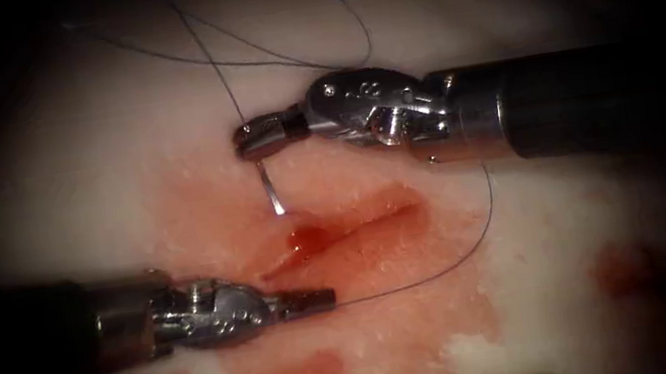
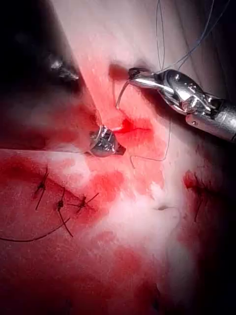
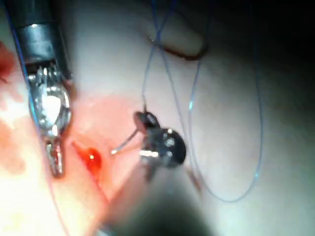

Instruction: Wound Closure

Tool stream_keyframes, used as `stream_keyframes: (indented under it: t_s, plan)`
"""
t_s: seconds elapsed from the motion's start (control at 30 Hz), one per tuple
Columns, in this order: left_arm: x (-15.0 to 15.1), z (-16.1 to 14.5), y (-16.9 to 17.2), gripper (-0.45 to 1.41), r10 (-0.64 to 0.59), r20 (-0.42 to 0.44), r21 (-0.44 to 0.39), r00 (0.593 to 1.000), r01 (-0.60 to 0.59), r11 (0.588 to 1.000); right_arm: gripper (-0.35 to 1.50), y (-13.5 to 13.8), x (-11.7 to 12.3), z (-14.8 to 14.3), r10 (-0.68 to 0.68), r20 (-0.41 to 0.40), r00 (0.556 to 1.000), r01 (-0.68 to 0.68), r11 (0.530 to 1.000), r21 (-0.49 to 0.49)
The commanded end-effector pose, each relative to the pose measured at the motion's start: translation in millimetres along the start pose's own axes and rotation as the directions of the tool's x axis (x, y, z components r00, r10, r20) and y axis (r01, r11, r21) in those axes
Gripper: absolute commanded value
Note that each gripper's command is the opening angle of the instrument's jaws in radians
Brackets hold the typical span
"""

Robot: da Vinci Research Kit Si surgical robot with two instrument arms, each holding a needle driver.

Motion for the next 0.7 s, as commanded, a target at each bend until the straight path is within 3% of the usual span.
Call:
stream_keyframes:
  t_s: [0.03, 0.43, 0.7]
  plan:
    - [-0.3, 0.8, 0.2, -0.07, 0.001, 0.002, -0.002, 1.0, -0.001, 1.0, -0.35, 0.1, 0.0, 0.9, 0.001, 0.006, 1.0, -0.002, 1.0, 0.013]
    - [-3.6, 1.5, 0.0, -0.07, -0.038, 0.067, -0.007, 0.997, 0.039, 0.999, -0.35, -0.4, -0.4, 1.0, 0.026, 0.018, 0.999, -0.027, 0.999, 0.035]
    - [-4.2, 1.5, 0.1, -0.05, -0.034, 0.083, -0.009, 0.996, 0.035, 0.999, -0.35, -0.6, -0.4, 1.0, 0.096, 0.021, 0.995, -0.097, 0.995, 0.037]
